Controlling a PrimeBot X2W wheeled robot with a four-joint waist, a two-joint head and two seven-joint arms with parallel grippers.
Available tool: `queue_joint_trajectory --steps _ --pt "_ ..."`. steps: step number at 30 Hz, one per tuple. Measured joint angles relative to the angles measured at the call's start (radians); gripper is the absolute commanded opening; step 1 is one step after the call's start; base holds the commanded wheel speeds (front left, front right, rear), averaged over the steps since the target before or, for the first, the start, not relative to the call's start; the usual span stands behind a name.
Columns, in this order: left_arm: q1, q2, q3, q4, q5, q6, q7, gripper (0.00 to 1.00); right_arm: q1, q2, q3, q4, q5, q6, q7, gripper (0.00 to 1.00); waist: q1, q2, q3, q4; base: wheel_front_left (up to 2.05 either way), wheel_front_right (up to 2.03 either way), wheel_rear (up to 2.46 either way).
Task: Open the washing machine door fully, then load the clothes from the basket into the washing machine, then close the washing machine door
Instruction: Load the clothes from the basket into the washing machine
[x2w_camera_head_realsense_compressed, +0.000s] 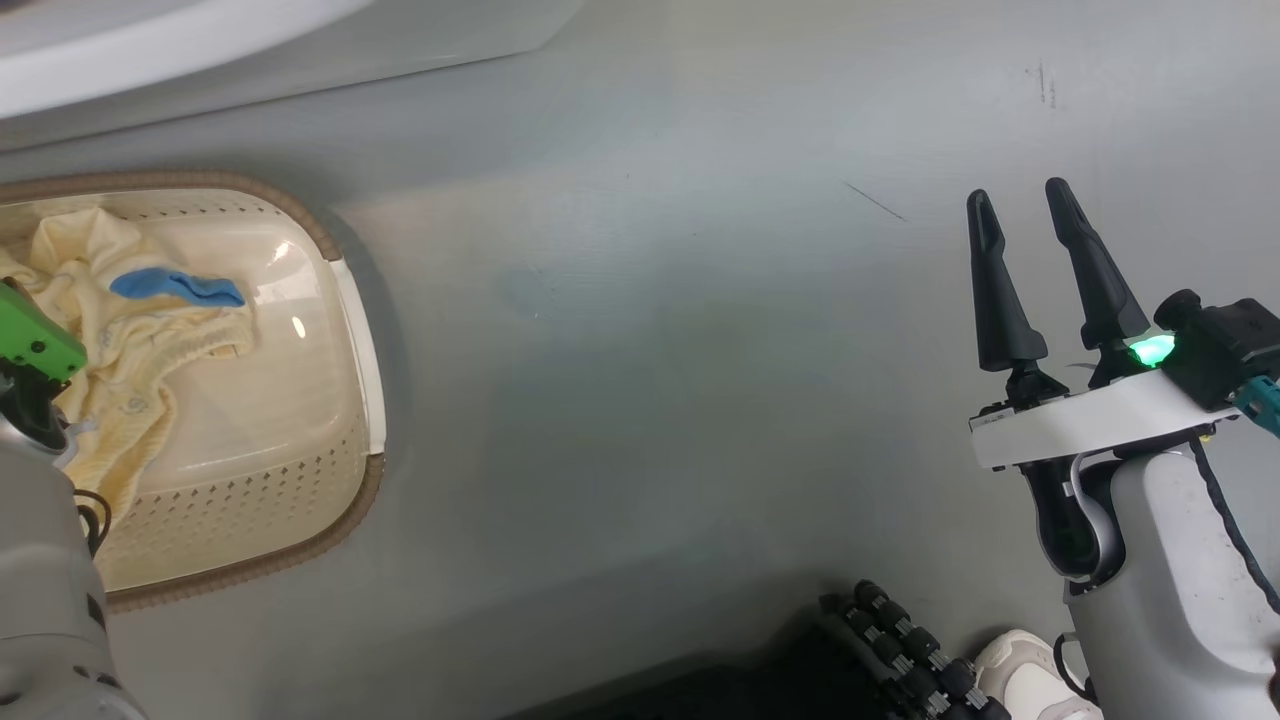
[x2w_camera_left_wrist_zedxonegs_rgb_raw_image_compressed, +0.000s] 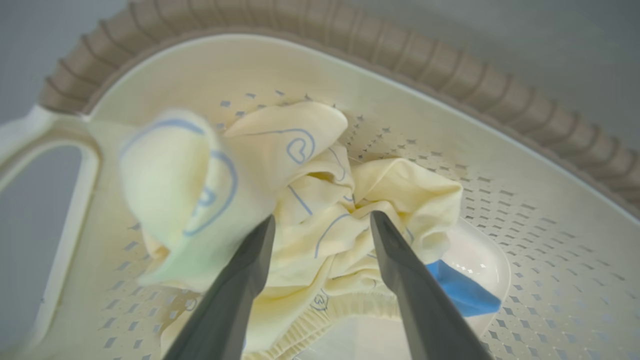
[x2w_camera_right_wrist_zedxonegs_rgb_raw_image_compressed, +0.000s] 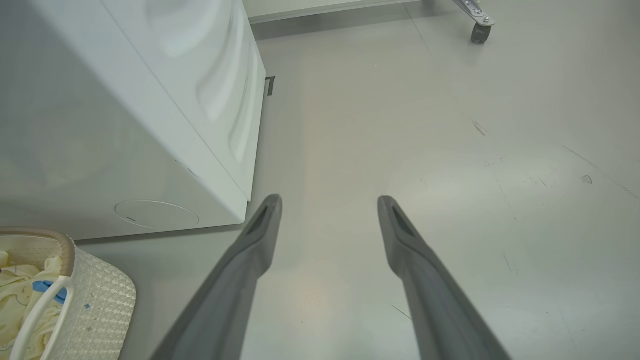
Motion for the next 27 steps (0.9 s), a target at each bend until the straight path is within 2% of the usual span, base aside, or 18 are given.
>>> queue_joint_trajectory --steps 27 --pt "-0.067 0.000 0.177 0.028 0.156 0.000 -0.022 1.00 -0.022 -0.001 0.014 -0.004 0.002 0.000 0.000 1.00 0.0000 0.0000 0.062 -0.022 0.00 0.00 0.00"
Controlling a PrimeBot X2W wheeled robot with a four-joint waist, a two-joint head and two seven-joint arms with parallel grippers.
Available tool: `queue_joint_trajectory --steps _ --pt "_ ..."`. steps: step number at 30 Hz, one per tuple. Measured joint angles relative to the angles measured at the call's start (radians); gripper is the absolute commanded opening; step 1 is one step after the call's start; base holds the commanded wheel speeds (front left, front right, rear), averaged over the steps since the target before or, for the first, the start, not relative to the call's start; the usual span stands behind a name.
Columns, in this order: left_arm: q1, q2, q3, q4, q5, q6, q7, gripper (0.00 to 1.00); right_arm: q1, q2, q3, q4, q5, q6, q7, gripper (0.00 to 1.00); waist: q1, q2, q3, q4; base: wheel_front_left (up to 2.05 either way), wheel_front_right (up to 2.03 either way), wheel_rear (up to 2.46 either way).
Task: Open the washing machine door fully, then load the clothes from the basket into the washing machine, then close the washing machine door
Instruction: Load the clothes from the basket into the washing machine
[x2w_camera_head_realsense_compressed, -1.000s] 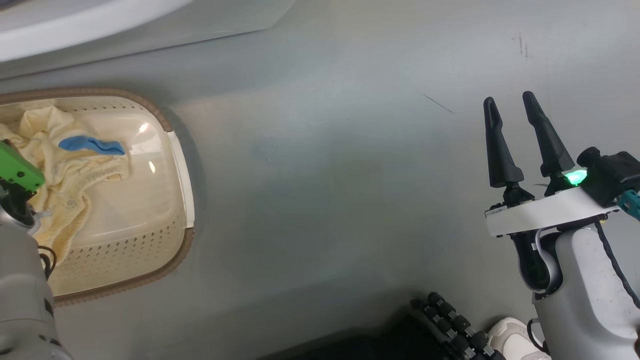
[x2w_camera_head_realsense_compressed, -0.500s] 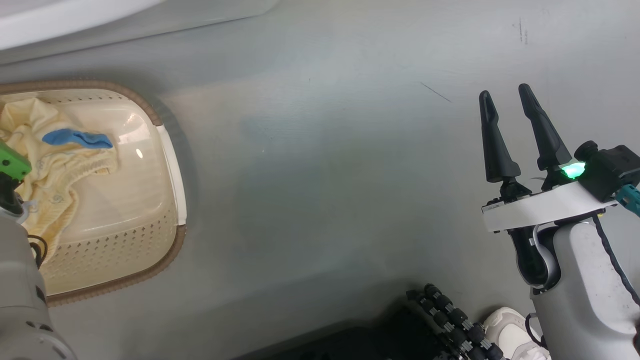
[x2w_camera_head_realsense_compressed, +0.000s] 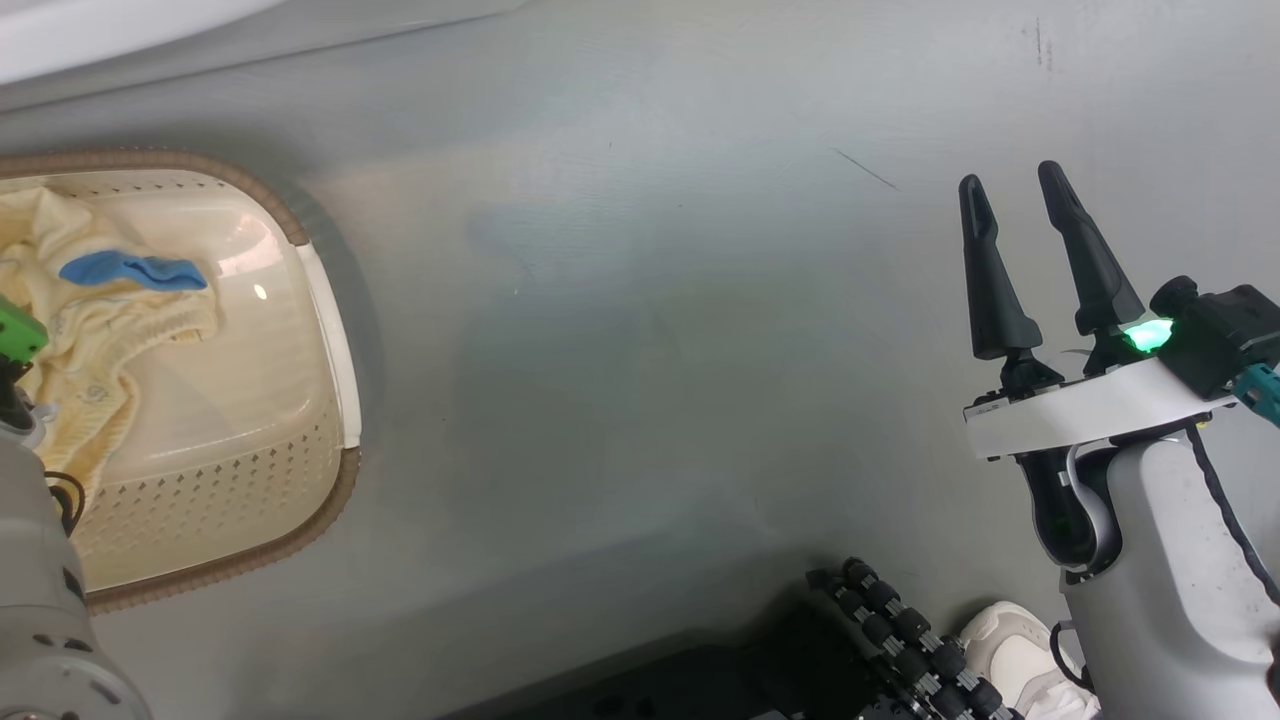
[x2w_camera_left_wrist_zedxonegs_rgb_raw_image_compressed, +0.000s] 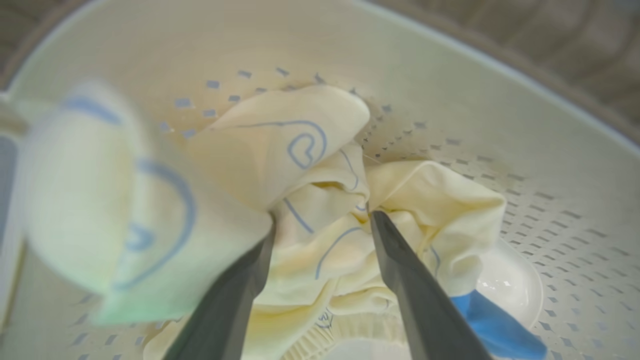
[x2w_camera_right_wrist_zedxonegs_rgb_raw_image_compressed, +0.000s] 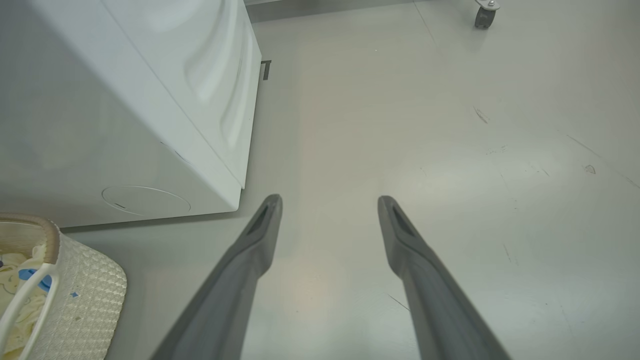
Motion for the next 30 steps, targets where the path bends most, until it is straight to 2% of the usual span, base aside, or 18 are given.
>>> queue_joint_trajectory --steps 22,23,24,25,26,27,29,30 --pt "-0.051 -0.018 0.089 0.002 0.091 0.000 -0.017 1.00 -0.012 -0.009 0.000 -0.011 0.001 0.000 0.000 1.00 0.0000 0.0000 0.033 -0.006 0.00 0.00 0.00" --pt "-0.057 -0.021 0.094 0.002 0.095 0.000 -0.019 0.49 -0.012 -0.009 -0.001 -0.011 0.001 0.000 0.000 1.00 0.0000 0.0000 0.037 -0.006 0.00 0.00 0.00" --pt "-0.061 -0.022 0.098 0.002 0.099 0.000 -0.019 0.42 -0.013 -0.010 -0.001 -0.012 0.002 0.000 0.000 1.00 0.0000 0.0000 0.039 -0.006 0.00 0.00 0.00" --pt "-0.063 -0.023 0.100 0.003 0.103 0.000 -0.021 0.40 -0.013 -0.010 -0.001 -0.012 0.002 0.000 0.000 1.00 0.0000 0.0000 0.040 -0.006 0.00 0.00 0.00" --pt "-0.065 -0.025 0.103 0.004 0.109 0.000 -0.022 0.33 -0.014 -0.011 -0.001 -0.012 0.002 0.000 0.000 1.00 0.0000 0.0000 0.042 -0.006 0.00 0.00 0.00" --pt "-0.066 -0.026 0.105 0.005 0.114 0.000 -0.024 0.18 -0.014 -0.012 -0.002 -0.013 0.002 0.000 0.000 1.00 0.0000 0.0000 0.043 -0.006 0.00 0.00 0.00" --pt "-0.067 -0.031 0.110 0.008 0.118 0.000 -0.027 0.00 -0.015 -0.013 -0.004 -0.014 0.002 0.000 0.000 1.00 0.0000 0.0000 0.045 -0.005 0.00 0.00 0.00" --pt "-0.069 -0.034 0.114 0.010 0.118 0.000 -0.027 0.00 -0.015 -0.014 -0.005 -0.014 0.002 0.000 0.000 1.00 0.0000 0.0000 0.046 -0.004 0.00 0.00 0.00"
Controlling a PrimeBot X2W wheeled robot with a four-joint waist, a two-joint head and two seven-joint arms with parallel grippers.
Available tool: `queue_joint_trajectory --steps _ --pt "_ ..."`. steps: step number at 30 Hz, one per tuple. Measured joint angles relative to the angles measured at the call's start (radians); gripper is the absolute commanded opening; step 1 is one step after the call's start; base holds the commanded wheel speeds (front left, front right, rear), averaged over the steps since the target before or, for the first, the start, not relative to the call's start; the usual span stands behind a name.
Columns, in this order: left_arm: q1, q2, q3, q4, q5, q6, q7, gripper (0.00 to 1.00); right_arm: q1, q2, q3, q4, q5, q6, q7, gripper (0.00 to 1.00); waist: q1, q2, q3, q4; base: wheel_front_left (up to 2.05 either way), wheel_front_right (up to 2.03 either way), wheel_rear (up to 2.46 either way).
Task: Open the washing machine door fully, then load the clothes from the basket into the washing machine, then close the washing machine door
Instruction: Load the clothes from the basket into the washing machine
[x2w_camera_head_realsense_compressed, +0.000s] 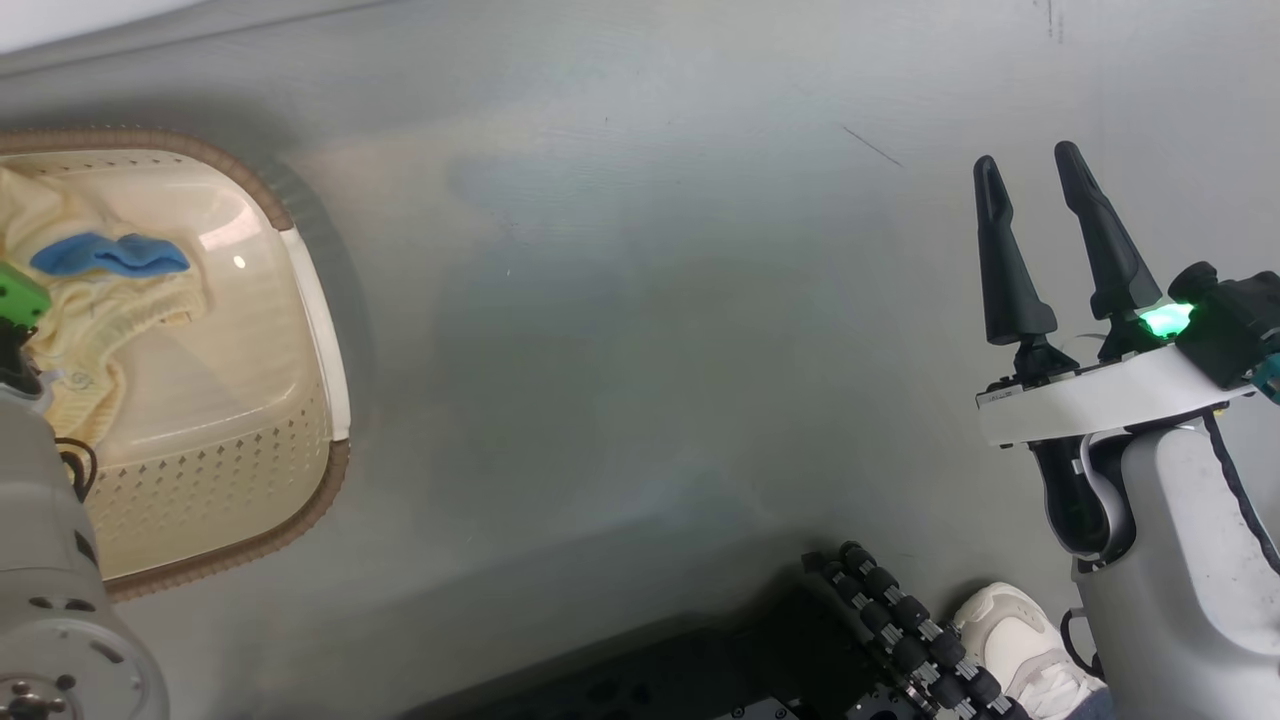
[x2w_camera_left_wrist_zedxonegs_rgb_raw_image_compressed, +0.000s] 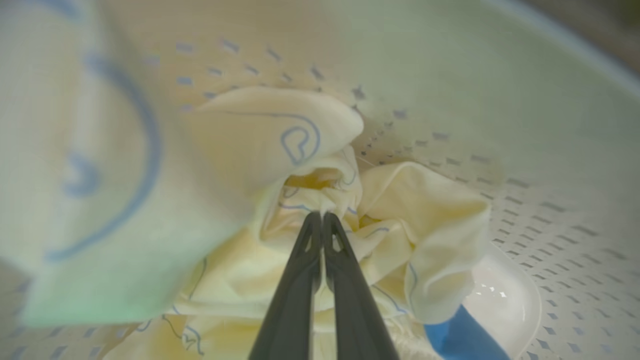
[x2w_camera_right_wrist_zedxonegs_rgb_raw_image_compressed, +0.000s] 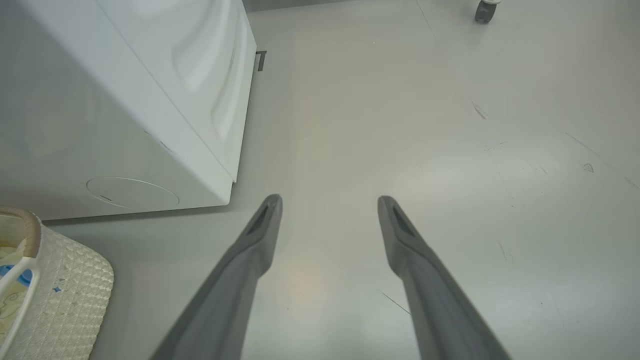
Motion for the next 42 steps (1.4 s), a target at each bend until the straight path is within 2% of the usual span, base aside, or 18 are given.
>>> queue_joint_trajectory --steps 17,29,42 --pt "0.003 -0.036 0.047 0.064 0.025 0.000 -0.058 0.00 -0.019 -0.003 -0.023 0.011 0.000 0.000 0.000 1.00 0.0000 0.0000 -0.053 0.025 0.00 0.00 0.00" --pt "0.031 -0.069 0.054 0.133 -0.035 -0.002 -0.170 0.00 -0.016 -0.004 -0.052 0.034 -0.002 0.000 0.000 1.00 0.0000 0.0000 -0.148 0.062 0.00 0.00 0.00" --pt "0.141 -0.076 0.036 0.195 -0.072 -0.114 -0.343 0.00 0.042 -0.006 -0.100 0.055 -0.007 0.000 0.000 1.00 0.0000 0.0000 -0.302 0.114 0.00 0.00 0.00"
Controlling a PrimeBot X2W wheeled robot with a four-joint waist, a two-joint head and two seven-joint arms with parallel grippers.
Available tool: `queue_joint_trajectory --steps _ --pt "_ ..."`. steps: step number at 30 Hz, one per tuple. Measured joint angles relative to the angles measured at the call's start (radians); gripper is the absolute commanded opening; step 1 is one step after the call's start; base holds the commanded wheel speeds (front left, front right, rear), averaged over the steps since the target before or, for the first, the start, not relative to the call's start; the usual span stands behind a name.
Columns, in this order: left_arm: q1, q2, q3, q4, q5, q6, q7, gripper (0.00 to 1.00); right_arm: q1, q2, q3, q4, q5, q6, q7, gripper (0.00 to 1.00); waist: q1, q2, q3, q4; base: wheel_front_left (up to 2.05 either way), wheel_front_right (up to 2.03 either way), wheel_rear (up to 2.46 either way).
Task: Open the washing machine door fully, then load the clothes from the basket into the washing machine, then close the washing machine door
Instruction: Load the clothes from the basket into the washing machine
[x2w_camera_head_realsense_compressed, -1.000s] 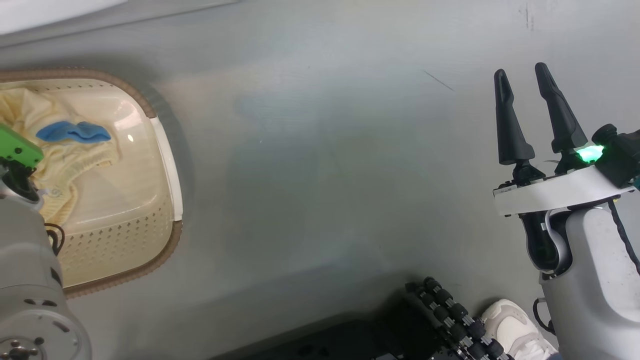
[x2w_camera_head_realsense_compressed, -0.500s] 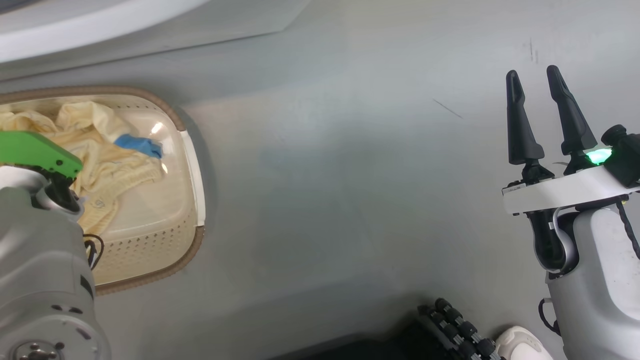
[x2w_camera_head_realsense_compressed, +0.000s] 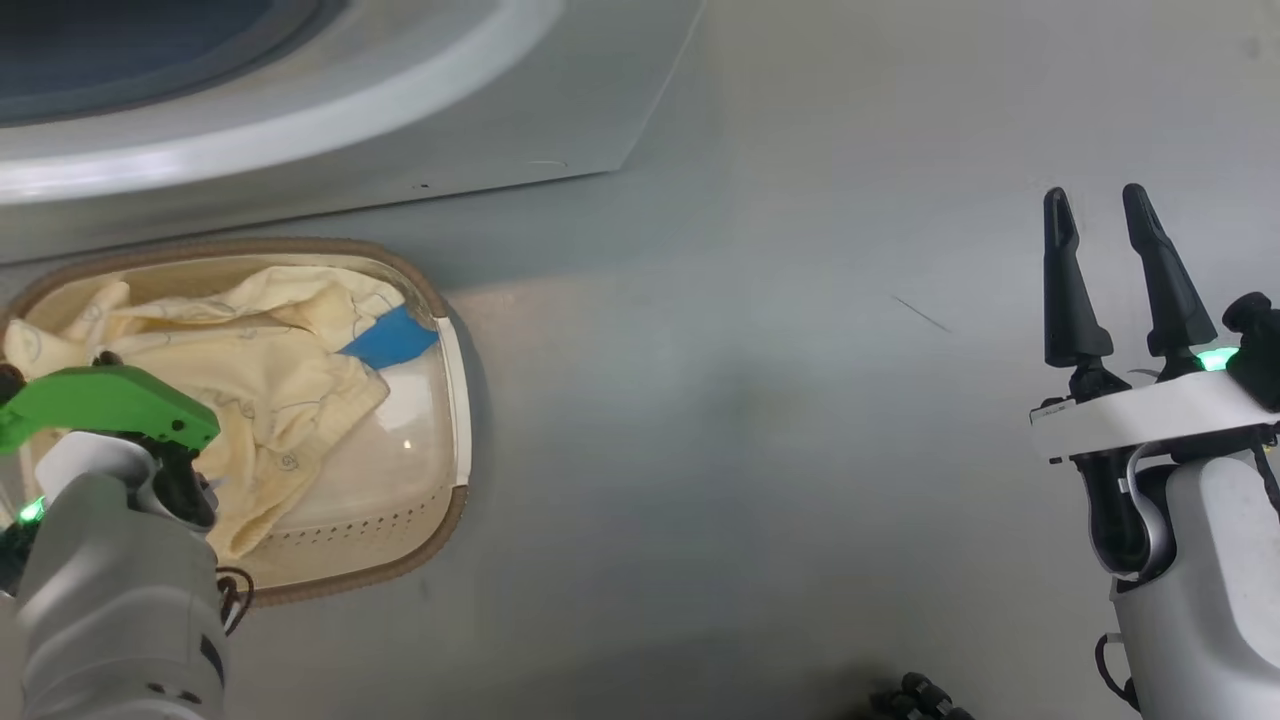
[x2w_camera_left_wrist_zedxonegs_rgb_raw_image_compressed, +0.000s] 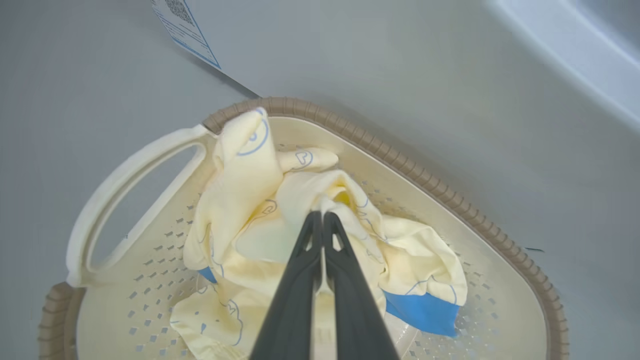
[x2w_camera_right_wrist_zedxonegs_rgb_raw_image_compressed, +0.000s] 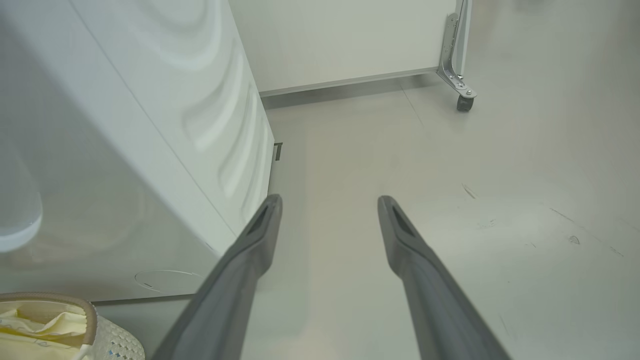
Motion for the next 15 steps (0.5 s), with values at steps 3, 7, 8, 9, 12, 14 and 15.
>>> queue_joint_trajectory --steps 3,7,8,9,12,14,15 --pt "0.031 -0.001 -0.014 0.009 0.000 -0.035 -0.048 0.00 0.017 0.000 -0.010 0.002 -0.004 0.000 0.000 1.00 0.0000 0.0000 -0.041 0.011 0.00 0.00 0.00" --pt "0.064 -0.001 -0.042 0.046 0.000 -0.084 -0.120 0.00 0.041 0.000 -0.013 0.008 -0.007 0.000 0.000 1.00 0.0000 0.0000 -0.097 0.025 0.00 0.00 0.00" --pt "0.074 -0.002 -0.048 0.057 -0.001 -0.093 -0.133 0.00 0.046 0.000 -0.013 0.009 -0.007 0.000 0.000 1.00 0.0000 0.0000 -0.111 0.028 0.00 0.00 0.00" --pt "0.083 -0.002 -0.052 0.067 -0.005 -0.101 -0.141 0.00 0.051 0.000 -0.013 0.011 -0.007 0.000 0.000 1.00 0.0000 0.0000 -0.126 0.031 0.00 0.00 0.00" --pt "0.110 -0.003 -0.063 0.093 -0.028 -0.110 -0.143 0.00 0.072 0.000 -0.017 0.014 -0.007 0.000 0.000 1.00 0.0000 0.0000 -0.169 0.039 0.00 0.00 0.00" --pt "0.117 -0.003 -0.069 0.101 -0.031 -0.110 -0.144 0.00 0.081 0.000 -0.019 0.015 -0.007 0.000 0.000 1.00 0.0000 0.0000 -0.183 0.042 0.00 0.00 0.00" --pt "0.123 -0.003 -0.077 0.106 -0.035 -0.113 -0.145 0.00 0.090 0.000 -0.021 0.016 -0.007 0.000 0.000 1.00 0.0000 0.0000 -0.198 0.045 0.00 0.00 0.00"
